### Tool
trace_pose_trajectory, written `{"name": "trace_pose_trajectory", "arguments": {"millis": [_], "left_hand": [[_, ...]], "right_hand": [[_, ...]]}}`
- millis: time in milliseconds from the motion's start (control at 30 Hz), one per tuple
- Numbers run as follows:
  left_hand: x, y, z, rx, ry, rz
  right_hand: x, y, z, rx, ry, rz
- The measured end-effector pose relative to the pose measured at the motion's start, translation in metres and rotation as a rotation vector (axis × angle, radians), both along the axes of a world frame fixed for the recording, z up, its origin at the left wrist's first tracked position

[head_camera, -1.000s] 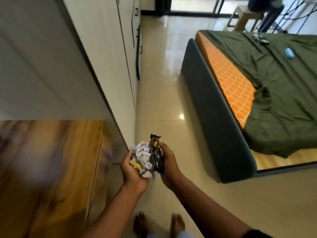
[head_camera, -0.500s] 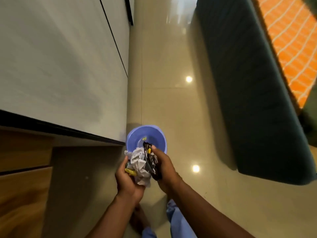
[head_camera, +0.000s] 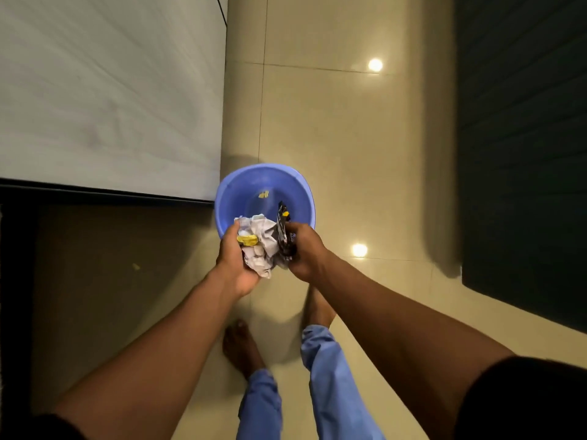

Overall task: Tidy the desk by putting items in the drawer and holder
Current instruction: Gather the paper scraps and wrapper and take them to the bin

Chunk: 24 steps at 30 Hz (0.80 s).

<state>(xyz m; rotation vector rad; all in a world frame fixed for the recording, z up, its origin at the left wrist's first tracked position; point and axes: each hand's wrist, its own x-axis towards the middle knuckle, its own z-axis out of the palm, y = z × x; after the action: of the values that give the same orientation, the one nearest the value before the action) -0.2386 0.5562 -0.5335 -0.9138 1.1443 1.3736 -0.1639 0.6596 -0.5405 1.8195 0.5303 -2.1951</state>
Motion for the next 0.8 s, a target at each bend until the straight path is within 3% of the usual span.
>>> {"name": "trace_pose_trajectory", "arguments": {"millis": [233, 567, 800], "left_hand": [[-0.005, 0.005, -0.003, -0.156, -0.04, 0.057], [0.012, 0.001, 0.021, -0.169, -0.037, 0.107], [0.026, -0.011, 0.108, -0.109, 0.021, 0.072]], "right_hand": [[-0.003, 0.009, -0.009, -0.074, -0.007, -0.116], [0.002, 0.009, 0.01, -0.068, 0.043, -0.102], [0.01, 0.008, 0.096, -0.005, 0.04, 0.037]]}}
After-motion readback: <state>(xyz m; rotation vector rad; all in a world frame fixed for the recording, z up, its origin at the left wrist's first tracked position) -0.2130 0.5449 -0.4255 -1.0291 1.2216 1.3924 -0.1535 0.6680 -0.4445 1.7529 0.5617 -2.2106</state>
